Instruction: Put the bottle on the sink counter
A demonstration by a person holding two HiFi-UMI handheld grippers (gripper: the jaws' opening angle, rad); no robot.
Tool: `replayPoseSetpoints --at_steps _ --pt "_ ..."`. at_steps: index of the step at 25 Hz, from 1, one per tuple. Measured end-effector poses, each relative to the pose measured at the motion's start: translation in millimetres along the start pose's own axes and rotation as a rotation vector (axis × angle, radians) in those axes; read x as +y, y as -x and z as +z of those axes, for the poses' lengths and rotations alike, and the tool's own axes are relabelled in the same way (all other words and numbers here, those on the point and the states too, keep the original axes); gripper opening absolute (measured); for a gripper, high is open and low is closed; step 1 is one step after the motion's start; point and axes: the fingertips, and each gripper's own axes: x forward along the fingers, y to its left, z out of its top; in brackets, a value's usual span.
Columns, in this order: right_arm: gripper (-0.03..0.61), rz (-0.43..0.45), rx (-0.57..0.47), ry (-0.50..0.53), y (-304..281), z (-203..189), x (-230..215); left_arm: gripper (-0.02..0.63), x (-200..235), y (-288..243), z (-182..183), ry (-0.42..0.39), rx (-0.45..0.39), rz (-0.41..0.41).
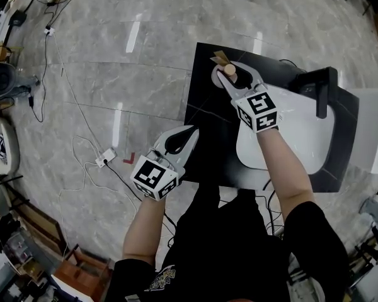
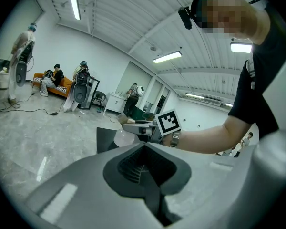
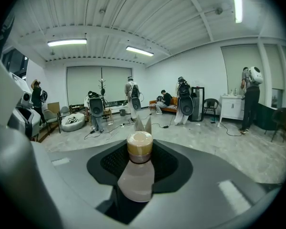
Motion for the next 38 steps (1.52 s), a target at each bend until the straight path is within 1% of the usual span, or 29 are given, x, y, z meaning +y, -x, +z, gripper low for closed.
replayPoseSetpoints --at_steps 14,19,22,26,29,31,33,35,38 --pt "0.163 0.009 -0.010 0.048 -6 -5 1 0.000 1 7 -6 0.008 -0.005 0.024" --pt "0.172 0.009 -0.009 0.035 -5 -8 2 0.000 -6 10 -7 0.001 -0.005 0.025" --pt "0.202 0.013 0.009 0.033 1 -10 5 0.001 -12 14 -5 -0.002 -0.006 0.025" --pt "0.194 0.011 0.027 0.030 22 -18 2 0.000 -23 11 -5 -0.009 -0.008 0.024" --pt "0.161 -0.007 0.019 0.017 50 -22 -5 0.000 -37 4 -6 -0.024 -0.003 0.009" --pt "0.085 -0.024 0.009 0.001 74 -22 -7 0.000 -48 0 -8 -0.031 0.004 0.000" --pt "0.024 -0.039 0.003 -0.012 100 -23 -7 0.000 -60 -4 -8 -0.033 0.007 -0.008" --pt "0.023 -0.048 -0.007 -0.054 127 -25 -10 0.000 -74 -9 -7 -0.042 0.010 -0.016" --pt "0.024 -0.058 -0.048 -0.180 172 -24 -17 0.000 -97 -16 -5 -0.061 0.021 -0.024"
